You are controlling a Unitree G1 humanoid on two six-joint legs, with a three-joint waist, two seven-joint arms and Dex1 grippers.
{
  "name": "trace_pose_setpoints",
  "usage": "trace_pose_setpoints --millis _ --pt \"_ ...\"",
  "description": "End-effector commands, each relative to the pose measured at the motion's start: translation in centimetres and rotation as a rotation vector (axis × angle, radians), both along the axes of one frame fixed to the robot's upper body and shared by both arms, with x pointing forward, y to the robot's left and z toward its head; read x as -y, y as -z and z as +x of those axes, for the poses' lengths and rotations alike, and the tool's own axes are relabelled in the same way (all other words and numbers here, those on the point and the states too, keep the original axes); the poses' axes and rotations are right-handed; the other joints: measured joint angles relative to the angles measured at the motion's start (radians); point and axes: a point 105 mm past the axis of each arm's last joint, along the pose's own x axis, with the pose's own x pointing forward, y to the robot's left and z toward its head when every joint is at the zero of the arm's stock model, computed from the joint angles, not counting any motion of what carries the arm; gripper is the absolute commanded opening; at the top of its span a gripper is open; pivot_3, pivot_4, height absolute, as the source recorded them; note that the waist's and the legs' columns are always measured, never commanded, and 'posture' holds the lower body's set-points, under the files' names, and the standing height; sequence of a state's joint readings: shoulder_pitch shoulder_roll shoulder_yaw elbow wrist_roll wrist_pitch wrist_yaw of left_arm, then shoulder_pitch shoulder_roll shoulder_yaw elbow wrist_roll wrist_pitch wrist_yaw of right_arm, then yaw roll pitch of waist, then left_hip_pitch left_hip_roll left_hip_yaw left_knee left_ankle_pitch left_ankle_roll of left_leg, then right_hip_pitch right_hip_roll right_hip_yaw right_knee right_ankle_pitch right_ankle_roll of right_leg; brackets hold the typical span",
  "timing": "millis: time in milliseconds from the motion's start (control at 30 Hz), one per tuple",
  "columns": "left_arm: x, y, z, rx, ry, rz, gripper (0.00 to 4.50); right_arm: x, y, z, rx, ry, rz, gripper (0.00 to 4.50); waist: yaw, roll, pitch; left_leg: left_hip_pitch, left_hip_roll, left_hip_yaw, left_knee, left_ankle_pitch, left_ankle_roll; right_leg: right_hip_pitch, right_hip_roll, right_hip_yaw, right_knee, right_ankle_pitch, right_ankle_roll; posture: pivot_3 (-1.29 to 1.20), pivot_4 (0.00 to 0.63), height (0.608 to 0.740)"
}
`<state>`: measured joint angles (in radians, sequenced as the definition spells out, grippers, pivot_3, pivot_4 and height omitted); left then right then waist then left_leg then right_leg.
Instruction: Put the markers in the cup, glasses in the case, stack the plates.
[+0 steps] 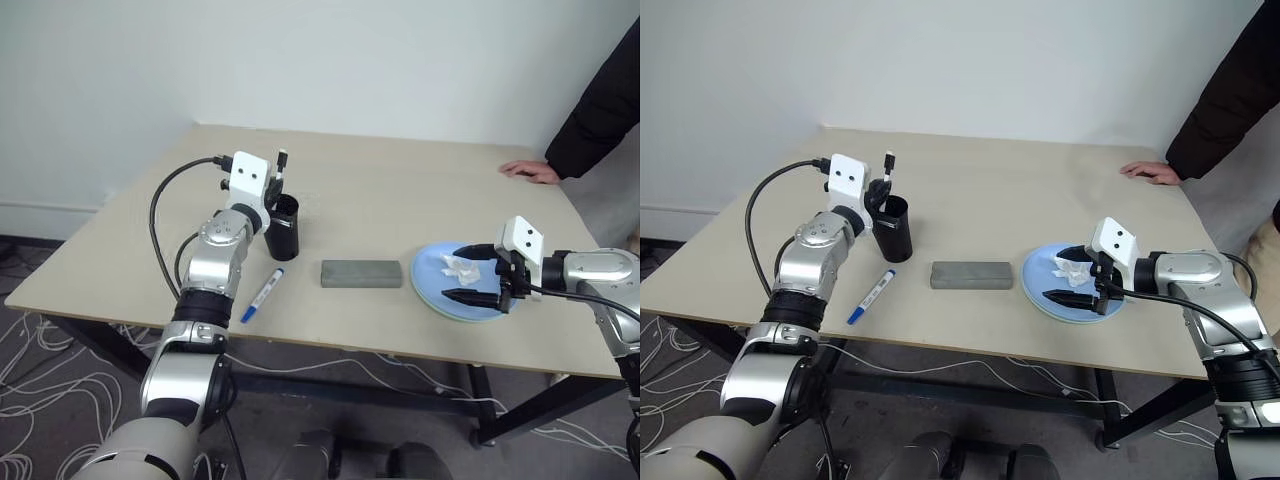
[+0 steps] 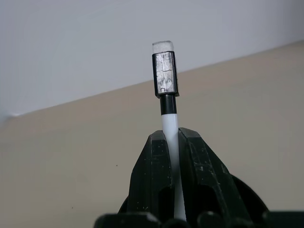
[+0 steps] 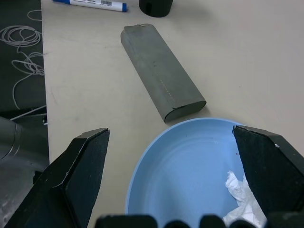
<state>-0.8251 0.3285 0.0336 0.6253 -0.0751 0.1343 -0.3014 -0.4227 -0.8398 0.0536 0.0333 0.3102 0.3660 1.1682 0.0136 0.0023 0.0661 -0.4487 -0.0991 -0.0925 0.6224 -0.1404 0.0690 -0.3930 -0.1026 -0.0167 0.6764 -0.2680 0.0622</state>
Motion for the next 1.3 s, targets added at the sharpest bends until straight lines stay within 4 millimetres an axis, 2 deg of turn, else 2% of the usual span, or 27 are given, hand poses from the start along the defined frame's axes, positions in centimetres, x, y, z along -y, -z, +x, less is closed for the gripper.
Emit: trace_pose_setpoints --millis 33,67,167,500,533,633,833,1033,1100,1200,1300 --pt "0.2 -1.3 0.2 0.059 0.013 0.022 0.01 0.1 -1.2 0.3 0.052 0.0 -0.002 4.5 0.0 0.0 0.0 0.0 0.0 0.0 0.0 0.0 0.0 0.0 0.0 0.0 0.0 0.0 0.0 0.0 0.0 0.701" --pt "0.2 -1.2 0.2 0.056 0.014 0.023 0.01 0.1 -1.2 0.3 0.052 0.0 -0.003 4.5 0.0 0.0 0.0 0.0 0.0 0.0 0.0 0.0 0.0 0.0 0.0 0.0 0.0 0.0 0.0 0.0 0.0 0.701" --pt "0.3 -0.8 0.2 0.05 0.018 0.023 0.87 0.1 -1.2 0.3 0.053 0.0 -0.002 4.5 0.0 0.0 0.0 0.0 0.0 0.0 0.001 0.0 0.0 0.0 0.0 0.0 0.0 0.0 0.0 0.0 0.0 0.701" --pt "0.8 -0.7 0.2 0.048 0.034 0.021 4.28 0.2 -1.1 0.3 0.055 0.001 -0.001 4.5 0.0 0.0 0.0 0.0 0.0 0.0 0.002 0.0 0.0 0.001 0.0 0.0 0.0 0.004 0.001 0.0 0.0 0.701" --pt "0.8 -0.8 0.2 0.05 0.035 0.022 4.49 0.2 -1.1 0.3 0.055 0.001 -0.001 4.5 0.0 0.0 0.0 0.0 0.0 0.0 0.002 0.0 0.0 0.001 0.0 0.0 0.0 0.004 0.001 0.0 0.0 0.701" --pt "0.9 -1.2 0.1 0.058 0.043 0.02 4.49 0.1 -1.1 0.3 0.055 -0.001 -0.001 4.5 0.0 0.0 0.0 0.0 0.0 0.0 0.002 0.0 0.0 0.001 0.0 0.0 0.0 0.004 0.001 0.0 0.0 0.701" --pt "1.3 -5.2 -1.3 0.139 0.146 -0.052 4.49 0.2 -1.0 0.2 0.049 -0.002 -0.002 4.5 -0.002 0.0 0.0 0.0 0.0 0.0 0.002 0.0 0.0 0.0 0.0 0.0 0.0 0.004 0.001 0.0 0.0 0.701" --pt "1.8 -9.2 -3.8 0.119 0.23 -0.042 4.49 0.3 -0.8 0.1 0.043 0.0 -0.003 4.5 -0.002 0.0 0.0 0.0 0.0 0.0 0.002 0.0 0.0 0.0 0.001 0.001 0.0 0.004 0.001 0.0 0.0 0.701" --pt "1.6 -9.6 -4.4 0.059 0.245 -0.021 4.49 0.3 -0.8 0.1 0.042 0.0 -0.004 4.5 -0.003 0.0 0.0 0.0 0.0 0.0 0.002 0.0 0.0 0.0 0.001 0.001 0.0 0.004 0.001 0.0 0.0 0.701" --pt "1.0 -8.5 -5.3 -0.084 0.26 0.008 4.49 0.4 -0.8 0.1 0.041 0.001 -0.004 4.5 -0.004 0.001 0.0 0.0 0.0 0.0 0.002 0.0 0.0 0.0 0.001 0.001 0.001 0.004 0.0 0.0 0.0 0.701" --pt "0.3 -7.7 -5.9 -0.137 0.243 0.07 4.49 0.4 -0.8 0.1 0.04 -0.001 -0.004 4.5 -0.003 0.001 0.0 0.001 0.0 0.0 0.002 0.0 0.0 0.0 0.001 0.001 0.001 0.004 0.0 0.0 0.0 0.701"
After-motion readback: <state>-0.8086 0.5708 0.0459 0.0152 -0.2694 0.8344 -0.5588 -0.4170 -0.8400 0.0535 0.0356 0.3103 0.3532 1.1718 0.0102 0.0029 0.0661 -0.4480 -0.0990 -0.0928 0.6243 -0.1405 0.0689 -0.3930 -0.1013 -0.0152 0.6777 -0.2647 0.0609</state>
